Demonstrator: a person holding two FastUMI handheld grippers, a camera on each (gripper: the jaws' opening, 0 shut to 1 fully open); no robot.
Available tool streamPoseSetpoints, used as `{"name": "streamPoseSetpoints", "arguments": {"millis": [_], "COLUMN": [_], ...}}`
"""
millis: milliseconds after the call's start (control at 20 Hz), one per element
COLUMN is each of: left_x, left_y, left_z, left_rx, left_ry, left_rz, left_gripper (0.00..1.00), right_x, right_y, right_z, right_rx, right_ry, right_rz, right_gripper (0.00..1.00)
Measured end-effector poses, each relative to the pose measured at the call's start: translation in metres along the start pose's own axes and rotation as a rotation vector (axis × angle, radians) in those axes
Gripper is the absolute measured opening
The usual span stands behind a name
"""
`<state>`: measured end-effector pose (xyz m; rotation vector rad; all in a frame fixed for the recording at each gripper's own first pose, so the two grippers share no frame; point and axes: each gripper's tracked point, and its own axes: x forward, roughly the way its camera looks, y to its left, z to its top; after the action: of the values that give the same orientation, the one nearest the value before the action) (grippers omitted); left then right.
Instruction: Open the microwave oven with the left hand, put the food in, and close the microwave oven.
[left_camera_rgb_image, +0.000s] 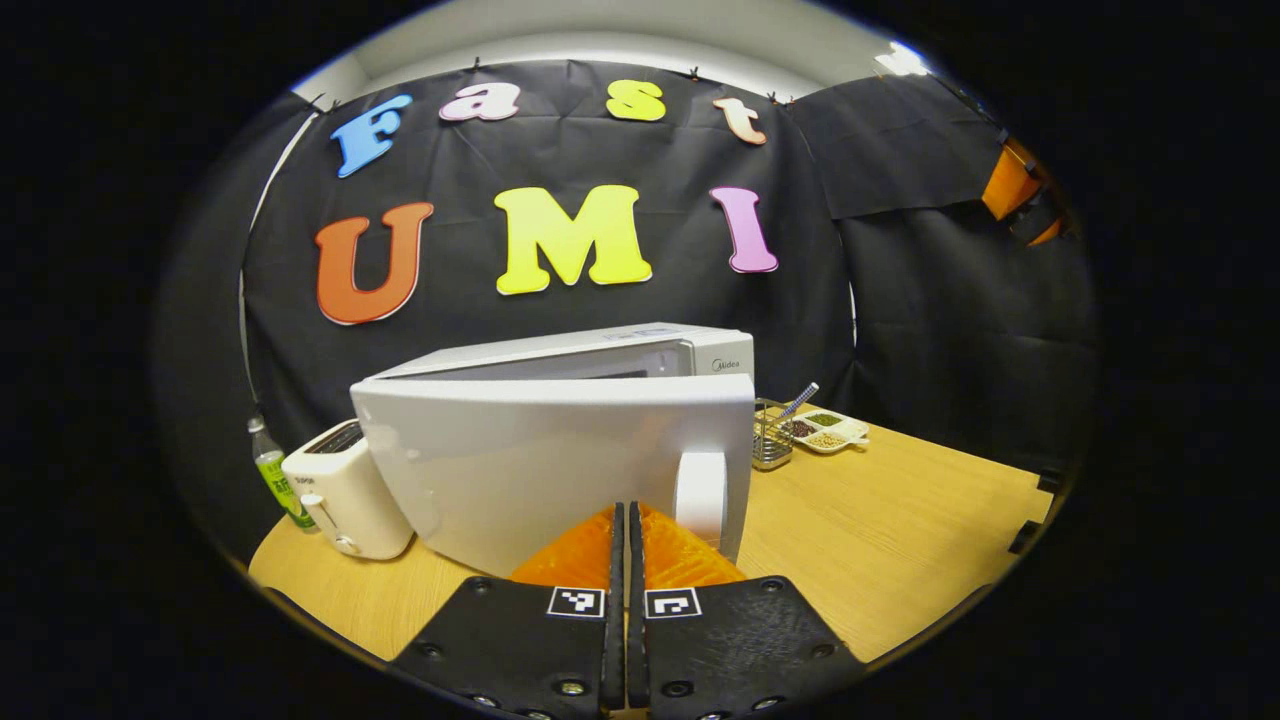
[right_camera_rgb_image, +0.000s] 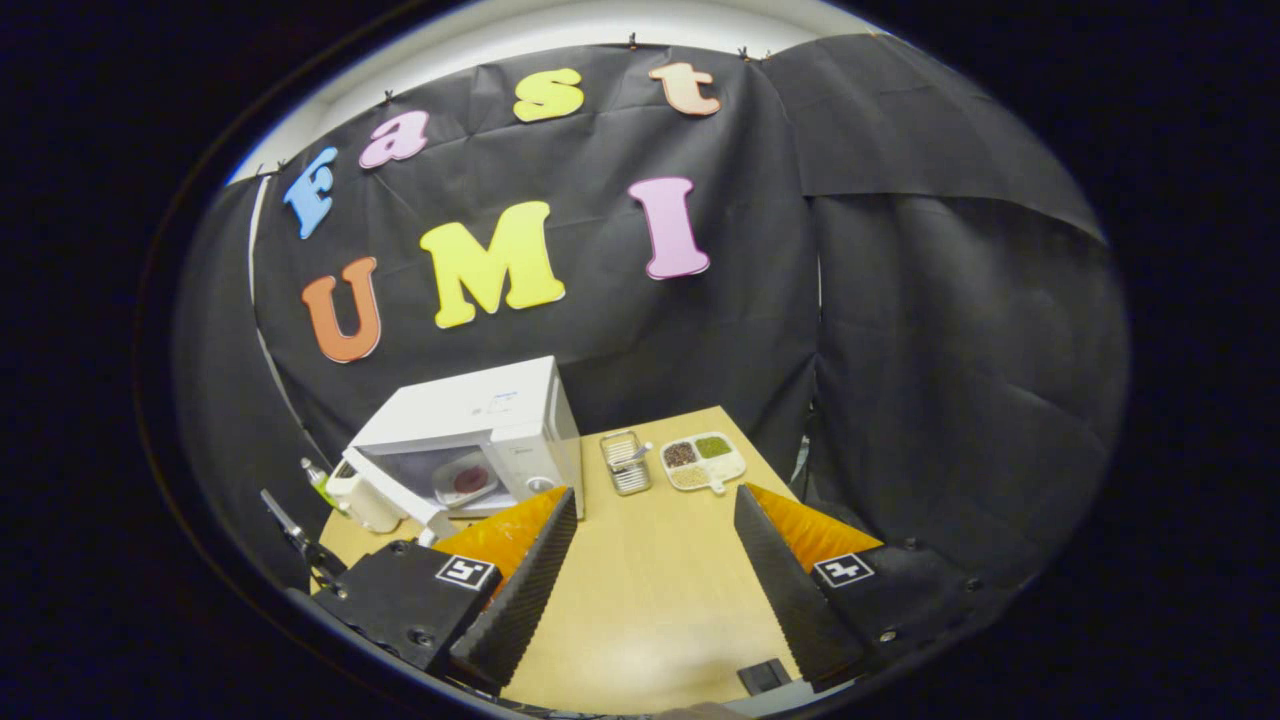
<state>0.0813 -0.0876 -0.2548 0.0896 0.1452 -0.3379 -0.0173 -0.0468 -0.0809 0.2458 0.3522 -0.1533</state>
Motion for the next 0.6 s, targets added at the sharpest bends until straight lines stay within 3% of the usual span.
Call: {"name": "streamPoseSetpoints", "arguments": {"millis": [600], "left_x": [0.101], "left_y": [-0.017], "left_z": [0.026], "left_rx": [-0.039], "left_ry": [-0.020], "left_rz": [-0.003], "left_gripper": [0.00], "right_x": [0.032], "right_y": [-0.029], "right_z": [0.003], "right_rx": [0.033], "right_ry": [0.038], "right_rz": [-0.042], "right_gripper": [1.00]}}
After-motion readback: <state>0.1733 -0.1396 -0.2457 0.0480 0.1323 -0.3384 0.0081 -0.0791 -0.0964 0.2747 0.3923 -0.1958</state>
